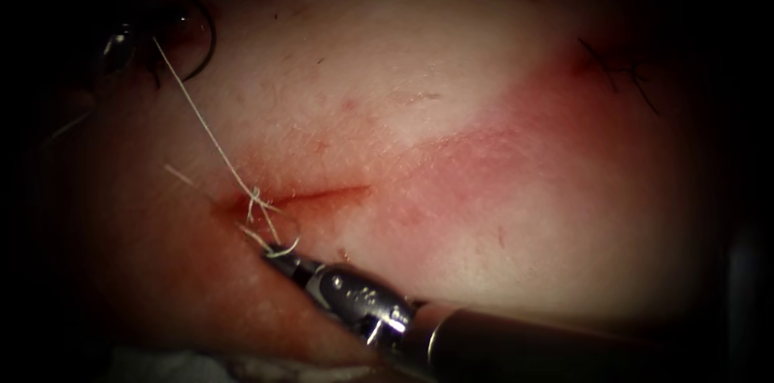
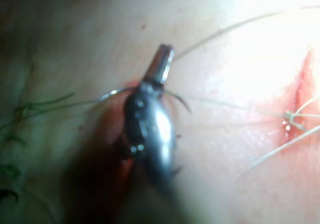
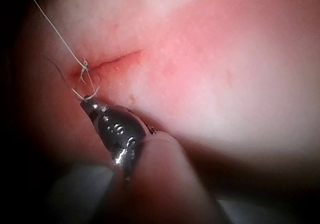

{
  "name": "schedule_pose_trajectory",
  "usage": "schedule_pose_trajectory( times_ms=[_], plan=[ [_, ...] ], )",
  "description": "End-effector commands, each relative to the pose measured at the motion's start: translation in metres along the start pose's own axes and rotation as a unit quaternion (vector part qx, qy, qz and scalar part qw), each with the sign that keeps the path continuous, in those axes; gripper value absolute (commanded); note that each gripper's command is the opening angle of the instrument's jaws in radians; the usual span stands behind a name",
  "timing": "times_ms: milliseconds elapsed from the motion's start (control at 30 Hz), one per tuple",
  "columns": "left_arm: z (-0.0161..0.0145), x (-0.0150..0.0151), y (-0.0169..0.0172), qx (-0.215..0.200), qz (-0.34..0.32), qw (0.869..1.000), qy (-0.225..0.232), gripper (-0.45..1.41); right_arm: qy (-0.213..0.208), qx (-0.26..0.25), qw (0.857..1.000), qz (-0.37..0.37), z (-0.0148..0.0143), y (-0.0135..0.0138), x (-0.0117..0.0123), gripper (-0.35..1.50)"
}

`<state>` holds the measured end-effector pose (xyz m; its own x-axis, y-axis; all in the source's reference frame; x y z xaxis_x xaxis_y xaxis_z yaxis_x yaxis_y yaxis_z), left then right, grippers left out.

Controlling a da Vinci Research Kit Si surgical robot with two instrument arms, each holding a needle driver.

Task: Wound Closure

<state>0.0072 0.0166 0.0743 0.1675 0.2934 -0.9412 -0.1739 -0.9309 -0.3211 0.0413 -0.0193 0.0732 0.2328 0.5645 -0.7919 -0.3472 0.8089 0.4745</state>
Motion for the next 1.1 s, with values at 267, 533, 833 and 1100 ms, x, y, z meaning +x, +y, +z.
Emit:
schedule_pose_trajectory(
  times_ms=[267, 533, 833, 1100],
  plan=[
    [0.0022, 0.0047, -0.0063, 0.012, 0.014, 1.0, -0.002, -0.45, -0.062, 0.081, 0.994, -0.036, 0.0013, -0.0052, -0.0031, -0.35],
    [0.0042, 0.0073, -0.0105, 0.025, 0.026, 0.999, -0.004, -0.45, -0.09, 0.117, 0.98, -0.133, 0.0014, -0.0047, -0.0037, -0.35],
    [0.0055, 0.0088, -0.013, 0.029, 0.03, 0.999, -0.008, -0.45, -0.196, 0.285, 0.777, -0.526, 0.0007, -0.0062, -0.0037, -0.35],
    [0.0055, 0.0087, -0.0128, 0.028, 0.034, 0.999, -0.007, -0.45, -0.24, 0.346, 0.565, -0.71, -0.0019, -0.0069, -0.0007, -0.35]
  ],
)
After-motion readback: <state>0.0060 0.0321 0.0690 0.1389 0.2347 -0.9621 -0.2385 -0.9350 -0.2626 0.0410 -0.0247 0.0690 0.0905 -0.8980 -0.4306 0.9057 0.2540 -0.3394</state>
